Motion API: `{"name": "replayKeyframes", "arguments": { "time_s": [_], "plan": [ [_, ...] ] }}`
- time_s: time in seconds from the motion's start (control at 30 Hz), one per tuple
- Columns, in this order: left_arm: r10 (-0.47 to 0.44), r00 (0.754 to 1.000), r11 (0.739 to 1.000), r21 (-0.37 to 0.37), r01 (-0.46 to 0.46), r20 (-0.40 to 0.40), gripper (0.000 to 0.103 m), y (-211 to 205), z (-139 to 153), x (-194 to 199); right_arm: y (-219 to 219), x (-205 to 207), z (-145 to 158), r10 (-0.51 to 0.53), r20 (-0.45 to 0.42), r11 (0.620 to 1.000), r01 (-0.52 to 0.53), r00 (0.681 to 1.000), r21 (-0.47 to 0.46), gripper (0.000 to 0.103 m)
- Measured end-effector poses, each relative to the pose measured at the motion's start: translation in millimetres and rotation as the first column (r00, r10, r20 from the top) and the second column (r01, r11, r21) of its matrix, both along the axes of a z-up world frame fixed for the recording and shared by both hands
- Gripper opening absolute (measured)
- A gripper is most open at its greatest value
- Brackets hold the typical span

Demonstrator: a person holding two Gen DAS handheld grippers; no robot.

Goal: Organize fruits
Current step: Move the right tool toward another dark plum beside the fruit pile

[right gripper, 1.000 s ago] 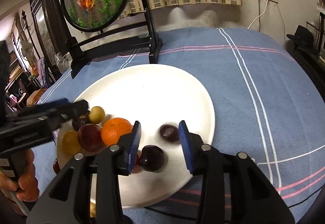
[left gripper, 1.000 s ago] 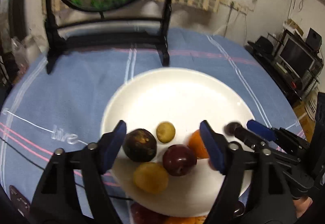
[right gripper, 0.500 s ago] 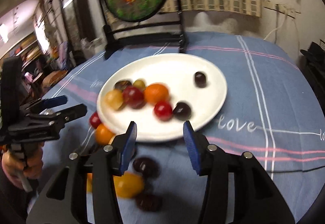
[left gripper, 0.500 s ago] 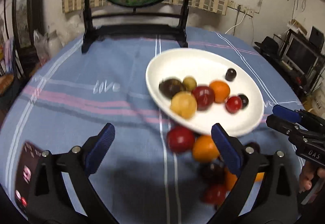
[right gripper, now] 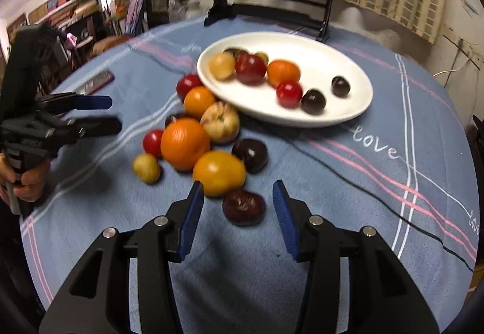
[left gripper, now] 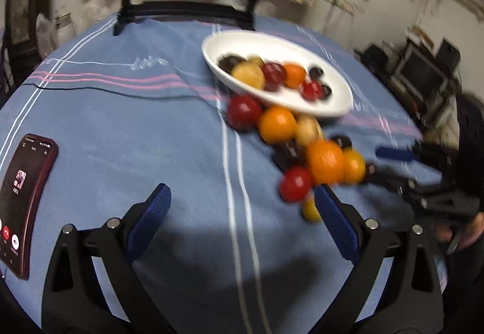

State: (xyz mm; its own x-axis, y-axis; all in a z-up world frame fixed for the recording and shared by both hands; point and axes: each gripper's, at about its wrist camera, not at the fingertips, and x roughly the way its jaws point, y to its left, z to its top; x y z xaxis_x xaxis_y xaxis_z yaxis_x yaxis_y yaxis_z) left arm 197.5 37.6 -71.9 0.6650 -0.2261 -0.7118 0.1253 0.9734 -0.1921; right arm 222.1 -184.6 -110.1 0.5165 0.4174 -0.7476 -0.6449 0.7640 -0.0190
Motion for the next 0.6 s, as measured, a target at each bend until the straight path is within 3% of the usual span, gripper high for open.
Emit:
{"name": "replayKeyframes", "arguments": {
  "time_s": [0.07,0.23,0.33,0.5,0.6],
  "plan": [
    [-0.034,0.999,0.999,0.035,0.032,0.037,0.097,-9,4,-7,2,1,-5,0.002,-0.017,1.0,-0.002,1.0,-0.021,0.048],
    [-0.085,0.996,0.995,0.052,0.085,0.013,0.097,-22,1,-11,2,5,-12,-0.01,-0.036,0.999,0.009,0.999,-0.041,0.048],
    [-0.099,0.995,0.994,0.056,0.099,0.002,0.097,-25,0,-10,3,8,-17,-0.019,-0.045,0.998,0.016,0.999,-0.054,0.038],
    [-0.129,0.992,0.989,0.068,0.13,-0.009,0.096,-34,-2,-10,3,8,-21,-0.021,-0.048,0.998,0.018,0.999,-0.059,0.033],
    [-0.161,0.987,0.985,0.057,0.162,-0.02,0.089,-44,-3,-11,-2,9,-15,-0.036,-0.044,0.999,0.035,0.998,-0.037,0.033]
  ]
}}
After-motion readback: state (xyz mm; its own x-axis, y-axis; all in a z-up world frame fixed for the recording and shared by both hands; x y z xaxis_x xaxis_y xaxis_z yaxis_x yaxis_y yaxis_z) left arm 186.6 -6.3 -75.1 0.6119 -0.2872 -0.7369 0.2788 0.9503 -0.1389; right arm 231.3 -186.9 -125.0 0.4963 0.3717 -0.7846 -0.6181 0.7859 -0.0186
